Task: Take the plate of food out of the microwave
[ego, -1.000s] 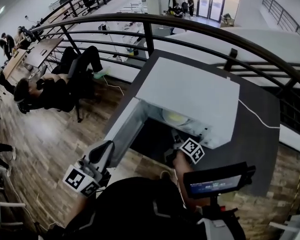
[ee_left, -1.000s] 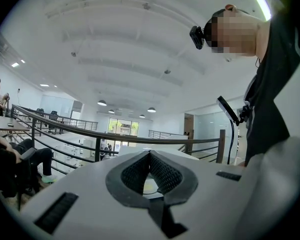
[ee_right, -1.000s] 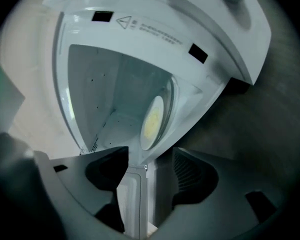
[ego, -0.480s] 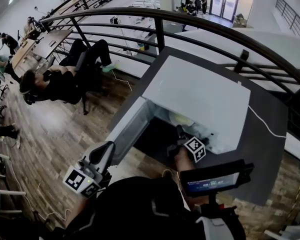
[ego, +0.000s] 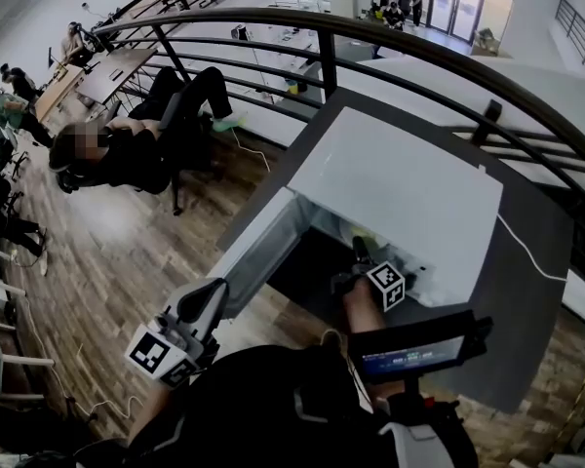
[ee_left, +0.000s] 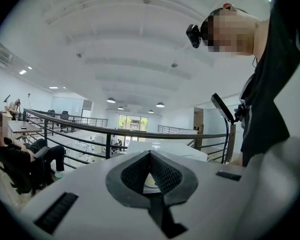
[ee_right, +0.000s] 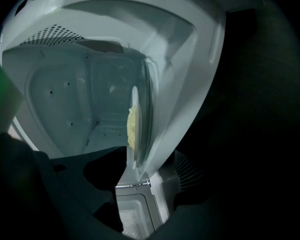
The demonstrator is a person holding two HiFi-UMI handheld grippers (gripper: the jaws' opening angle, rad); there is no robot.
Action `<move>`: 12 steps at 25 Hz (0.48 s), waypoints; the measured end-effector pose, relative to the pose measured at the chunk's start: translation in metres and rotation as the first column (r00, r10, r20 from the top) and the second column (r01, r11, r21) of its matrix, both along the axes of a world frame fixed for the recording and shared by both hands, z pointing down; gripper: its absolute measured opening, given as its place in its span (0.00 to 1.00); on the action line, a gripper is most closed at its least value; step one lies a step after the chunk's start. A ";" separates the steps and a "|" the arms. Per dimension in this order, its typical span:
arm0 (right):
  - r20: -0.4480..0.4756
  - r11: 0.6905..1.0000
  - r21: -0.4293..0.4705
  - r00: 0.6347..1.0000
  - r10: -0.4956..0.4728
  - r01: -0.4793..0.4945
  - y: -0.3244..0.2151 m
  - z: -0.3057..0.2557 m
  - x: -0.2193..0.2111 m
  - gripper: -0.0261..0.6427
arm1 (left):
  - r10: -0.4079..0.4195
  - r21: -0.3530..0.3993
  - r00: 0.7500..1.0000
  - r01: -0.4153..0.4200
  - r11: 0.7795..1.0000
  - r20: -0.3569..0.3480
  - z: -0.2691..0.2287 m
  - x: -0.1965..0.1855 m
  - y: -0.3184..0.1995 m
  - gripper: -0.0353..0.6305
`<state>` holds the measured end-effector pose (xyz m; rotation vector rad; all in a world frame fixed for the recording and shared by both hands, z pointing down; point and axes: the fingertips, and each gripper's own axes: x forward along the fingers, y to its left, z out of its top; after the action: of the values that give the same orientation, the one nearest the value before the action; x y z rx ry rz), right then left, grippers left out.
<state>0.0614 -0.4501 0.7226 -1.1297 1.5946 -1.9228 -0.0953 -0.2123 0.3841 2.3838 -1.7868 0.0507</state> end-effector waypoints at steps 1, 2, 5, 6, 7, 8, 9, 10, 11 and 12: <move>0.003 1.000 -0.009 1.000 0.002 -0.002 0.000 0.001 0.001 0.46 | -0.004 -0.002 1.000 0.004 1.000 0.000 0.000 0.001 0.002 0.06; 0.001 1.000 -0.015 1.000 -0.001 0.001 0.001 0.003 0.001 0.46 | -0.007 -0.005 1.000 0.007 1.000 0.001 0.000 0.002 0.004 0.06; -0.025 1.000 -0.028 1.000 -0.011 0.010 0.003 0.005 0.002 0.46 | -0.017 -0.015 1.000 0.017 1.000 0.006 0.000 0.003 0.008 0.06; -0.023 0.999 -0.032 1.000 -0.003 0.002 0.003 0.005 0.003 0.46 | -0.019 -0.018 1.000 0.019 1.000 0.007 0.000 0.003 0.009 0.06; -0.017 0.999 -0.035 1.000 0.010 -0.010 0.002 0.004 0.004 0.46 | -0.021 -0.020 1.000 0.021 1.000 0.009 0.000 0.003 0.010 0.06; -0.010 0.999 -0.037 1.000 0.023 -0.023 0.000 0.004 0.005 0.46 | -0.021 -0.021 1.000 0.022 1.000 0.010 -0.001 0.003 0.010 0.06; -0.003 0.999 -0.040 0.999 0.033 -0.033 -0.001 0.004 0.006 0.46 | -0.022 -0.022 1.000 0.022 1.000 0.012 -0.001 0.004 0.011 0.06; 0.003 0.998 -0.043 0.999 0.041 -0.041 -0.001 0.004 0.007 0.46 | -0.021 -0.023 1.000 0.021 1.000 0.015 0.000 0.005 0.012 0.06; 0.009 0.998 -0.046 0.999 0.047 -0.046 -0.001 0.005 0.008 0.46 | -0.019 -0.024 1.000 0.019 1.000 0.018 0.000 0.007 0.013 0.06; 0.013 0.998 -0.048 0.999 0.051 -0.051 0.000 0.006 0.010 0.45 | -0.016 -0.025 1.000 0.016 1.000 0.021 0.001 0.009 0.014 0.06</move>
<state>0.0710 -0.4503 0.7282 -1.1618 1.5056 -1.9410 -0.0861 -0.1982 0.3849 2.3599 -1.8035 0.0955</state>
